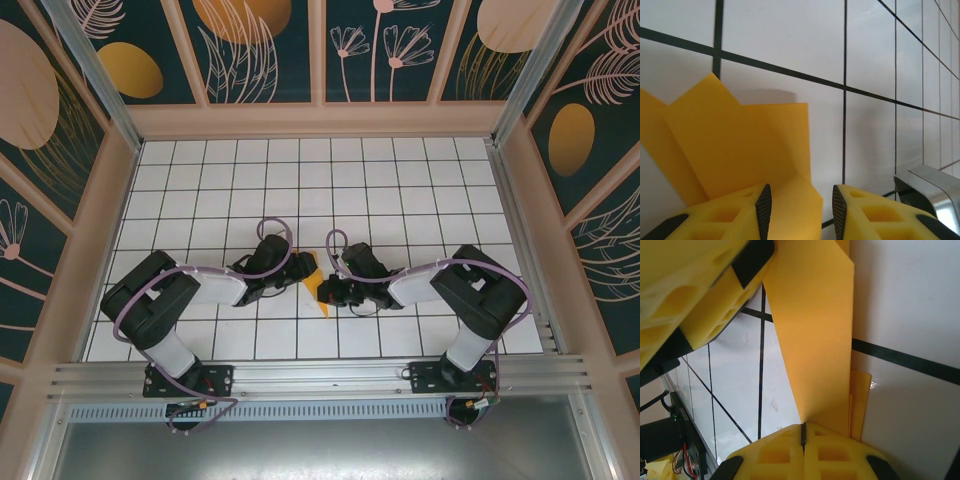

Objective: Fold a paper plane with a square sheet of paper (pick it up from the middle)
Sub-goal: Fold the wing for the fifth time at the center of the table.

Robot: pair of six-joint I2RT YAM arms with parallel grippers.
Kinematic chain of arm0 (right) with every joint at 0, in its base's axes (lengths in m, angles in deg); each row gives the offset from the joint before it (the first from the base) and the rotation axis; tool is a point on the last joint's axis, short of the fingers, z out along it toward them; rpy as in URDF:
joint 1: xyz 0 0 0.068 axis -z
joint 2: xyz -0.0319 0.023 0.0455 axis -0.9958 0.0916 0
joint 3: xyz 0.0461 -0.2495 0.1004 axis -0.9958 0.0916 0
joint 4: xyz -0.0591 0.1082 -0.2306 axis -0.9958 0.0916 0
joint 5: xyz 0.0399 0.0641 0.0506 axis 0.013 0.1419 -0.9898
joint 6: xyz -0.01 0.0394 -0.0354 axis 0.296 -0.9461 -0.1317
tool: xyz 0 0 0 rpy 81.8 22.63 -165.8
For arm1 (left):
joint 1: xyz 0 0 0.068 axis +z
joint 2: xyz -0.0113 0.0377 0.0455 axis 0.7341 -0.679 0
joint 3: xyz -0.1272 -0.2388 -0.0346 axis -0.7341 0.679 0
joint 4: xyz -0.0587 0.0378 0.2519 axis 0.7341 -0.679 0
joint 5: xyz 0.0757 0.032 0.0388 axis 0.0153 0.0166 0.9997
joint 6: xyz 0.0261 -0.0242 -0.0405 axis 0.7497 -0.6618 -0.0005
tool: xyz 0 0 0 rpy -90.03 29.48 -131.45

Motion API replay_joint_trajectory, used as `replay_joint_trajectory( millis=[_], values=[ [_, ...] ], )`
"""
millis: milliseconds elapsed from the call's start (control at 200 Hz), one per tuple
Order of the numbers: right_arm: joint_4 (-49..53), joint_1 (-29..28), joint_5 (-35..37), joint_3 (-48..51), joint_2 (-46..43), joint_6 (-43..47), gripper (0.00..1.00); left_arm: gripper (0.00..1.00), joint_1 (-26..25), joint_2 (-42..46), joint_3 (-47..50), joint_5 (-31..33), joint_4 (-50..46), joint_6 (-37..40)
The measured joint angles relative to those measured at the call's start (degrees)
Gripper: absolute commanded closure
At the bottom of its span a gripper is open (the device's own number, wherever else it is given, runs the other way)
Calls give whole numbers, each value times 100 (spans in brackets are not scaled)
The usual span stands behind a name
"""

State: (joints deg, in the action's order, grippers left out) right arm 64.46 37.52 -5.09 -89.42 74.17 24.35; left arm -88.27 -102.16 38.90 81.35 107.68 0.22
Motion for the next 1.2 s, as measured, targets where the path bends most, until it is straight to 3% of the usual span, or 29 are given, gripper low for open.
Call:
replay_joint_trajectory(
  millis=[220,580,881,1201],
  values=[
    [39,-2,15,-9,0,4,100,60,0,0,-2,337,-162,-72],
    [92,-2,22,-31,0,9,100,59,0,-42,-76,376,-205,-96],
    [103,-2,22,-35,0,9,100,56,0,697,26,483,-251,-44],
    [149,-13,42,-59,0,24,100,58,0,74,-199,501,-186,24]
  ],
)
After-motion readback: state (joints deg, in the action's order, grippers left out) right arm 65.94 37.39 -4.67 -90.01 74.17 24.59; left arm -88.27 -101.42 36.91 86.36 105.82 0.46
